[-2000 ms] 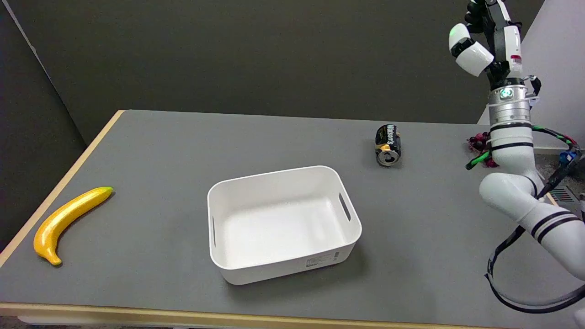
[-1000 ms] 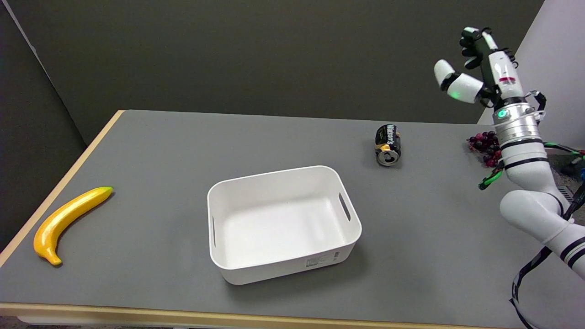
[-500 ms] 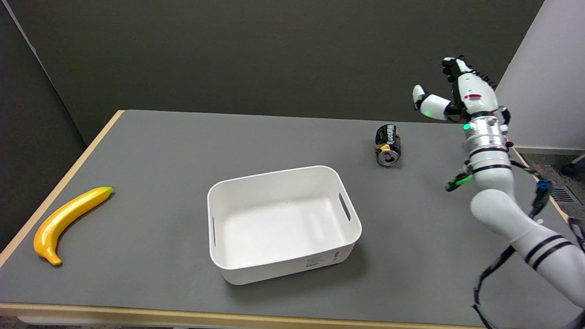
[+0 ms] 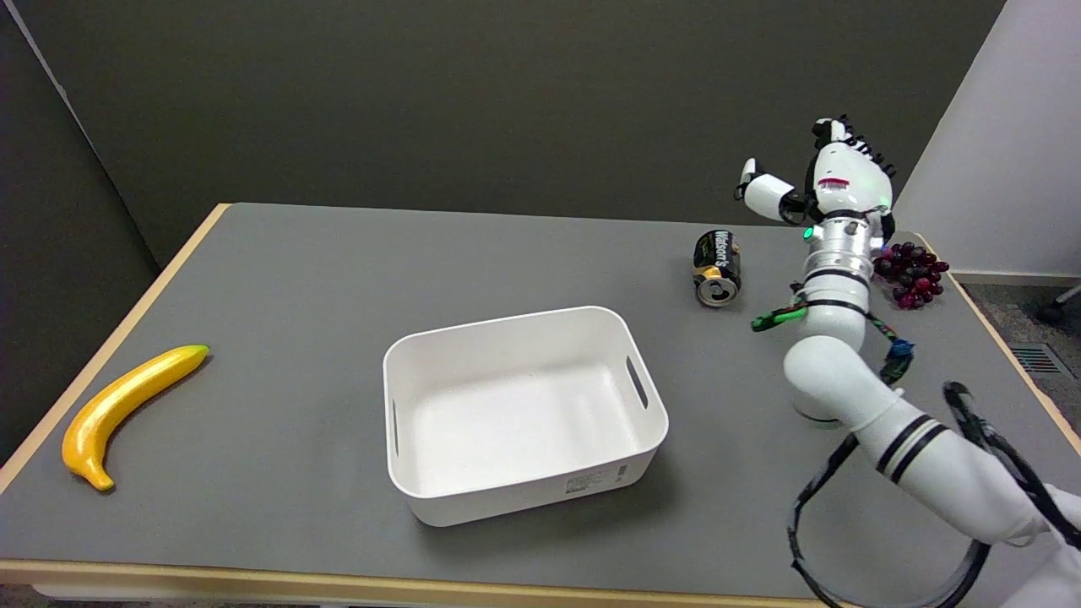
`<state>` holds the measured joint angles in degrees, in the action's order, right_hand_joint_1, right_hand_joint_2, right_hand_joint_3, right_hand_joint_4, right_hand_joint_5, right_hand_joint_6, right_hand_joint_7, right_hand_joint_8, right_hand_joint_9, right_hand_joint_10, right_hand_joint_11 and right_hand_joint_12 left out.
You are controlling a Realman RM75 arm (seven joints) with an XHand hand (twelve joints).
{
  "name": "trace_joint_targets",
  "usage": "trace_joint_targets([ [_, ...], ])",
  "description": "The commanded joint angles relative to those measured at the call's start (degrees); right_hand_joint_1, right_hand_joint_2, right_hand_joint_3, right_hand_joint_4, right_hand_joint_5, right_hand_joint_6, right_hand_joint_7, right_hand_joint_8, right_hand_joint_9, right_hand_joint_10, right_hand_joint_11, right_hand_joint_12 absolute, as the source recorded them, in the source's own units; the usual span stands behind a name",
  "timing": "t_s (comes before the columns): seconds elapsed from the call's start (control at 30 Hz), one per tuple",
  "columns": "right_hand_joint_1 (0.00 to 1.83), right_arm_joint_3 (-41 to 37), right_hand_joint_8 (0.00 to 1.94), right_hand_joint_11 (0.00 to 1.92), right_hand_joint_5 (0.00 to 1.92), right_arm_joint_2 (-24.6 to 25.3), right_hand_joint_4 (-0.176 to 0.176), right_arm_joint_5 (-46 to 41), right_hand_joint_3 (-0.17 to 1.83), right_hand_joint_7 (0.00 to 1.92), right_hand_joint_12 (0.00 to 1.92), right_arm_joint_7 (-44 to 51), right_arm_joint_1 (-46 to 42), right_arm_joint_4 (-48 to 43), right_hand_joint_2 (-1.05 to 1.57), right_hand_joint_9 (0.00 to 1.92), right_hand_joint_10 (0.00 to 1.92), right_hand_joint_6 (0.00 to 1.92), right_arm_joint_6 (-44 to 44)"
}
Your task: Pick up the black can.
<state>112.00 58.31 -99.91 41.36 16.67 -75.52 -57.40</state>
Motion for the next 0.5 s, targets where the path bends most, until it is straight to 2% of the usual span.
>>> trace_joint_targets([
  [0.03,0.48,16.56,0.61,0.40,0.17,9.16,-0.176,-12.75,0.79,0.33,1.65,18.10,4.50,-7.67,0.70,0.24,1.02,0.50,-28.67],
  [0.27,0.46,19.04,0.59,0.40,0.15,10.84,-0.176,-21.31,0.78,0.30,1.65,17.62,4.66,-7.50,0.71,0.23,1.01,0.48,-23.79],
  [0.5,0.43,19.11,0.55,0.36,0.10,11.24,-0.176,-20.67,0.77,0.24,1.62,17.54,5.21,-6.80,0.74,0.19,0.95,0.43,-18.63],
])
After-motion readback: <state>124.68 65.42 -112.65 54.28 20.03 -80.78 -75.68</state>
